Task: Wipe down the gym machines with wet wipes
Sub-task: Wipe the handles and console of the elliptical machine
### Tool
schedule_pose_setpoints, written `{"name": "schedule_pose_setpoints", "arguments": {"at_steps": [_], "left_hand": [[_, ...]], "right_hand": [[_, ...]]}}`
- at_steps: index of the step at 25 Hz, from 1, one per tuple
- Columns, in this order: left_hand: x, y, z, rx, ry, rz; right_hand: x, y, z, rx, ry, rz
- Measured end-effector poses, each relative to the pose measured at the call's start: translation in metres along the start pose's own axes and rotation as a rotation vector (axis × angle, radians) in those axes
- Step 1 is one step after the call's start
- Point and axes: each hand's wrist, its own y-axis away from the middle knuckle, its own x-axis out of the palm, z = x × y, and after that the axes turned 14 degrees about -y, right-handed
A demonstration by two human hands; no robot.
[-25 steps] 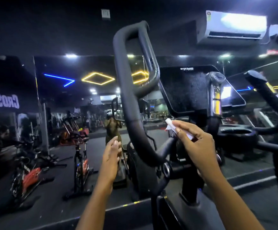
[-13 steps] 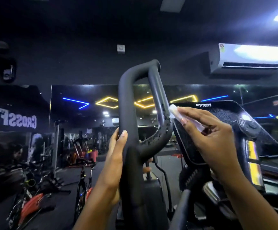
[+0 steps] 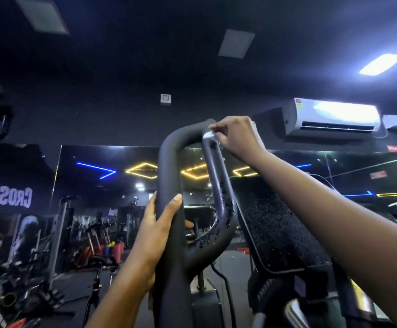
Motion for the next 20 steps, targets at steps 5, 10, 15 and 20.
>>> {"name": "schedule_pose_setpoints", "arguments": {"at_steps": [5, 10, 15, 20], "left_hand": [[-0.003, -0.001, 0.011, 0.019, 0.017, -0.016], [-0.001, -0.001, 0.012, 0.042, 0.044, -0.014], [0.000, -0.001, 0.012, 0.043, 0.071, -0.008], [-0.001, -0.008, 0.019, 0.063, 0.080, -0.018]], "right_hand": [[0.000, 0.016, 0.002, 0.036, 0.041, 0.200], [-0.017, 0.093, 0.016, -0.077, -0.048, 0.089], [-0.034, 0.168, 0.051, -0.070, -0.118, 0.145], [-0.026, 0.086, 0.029, -0.020, -0.224, 0.001]]}}
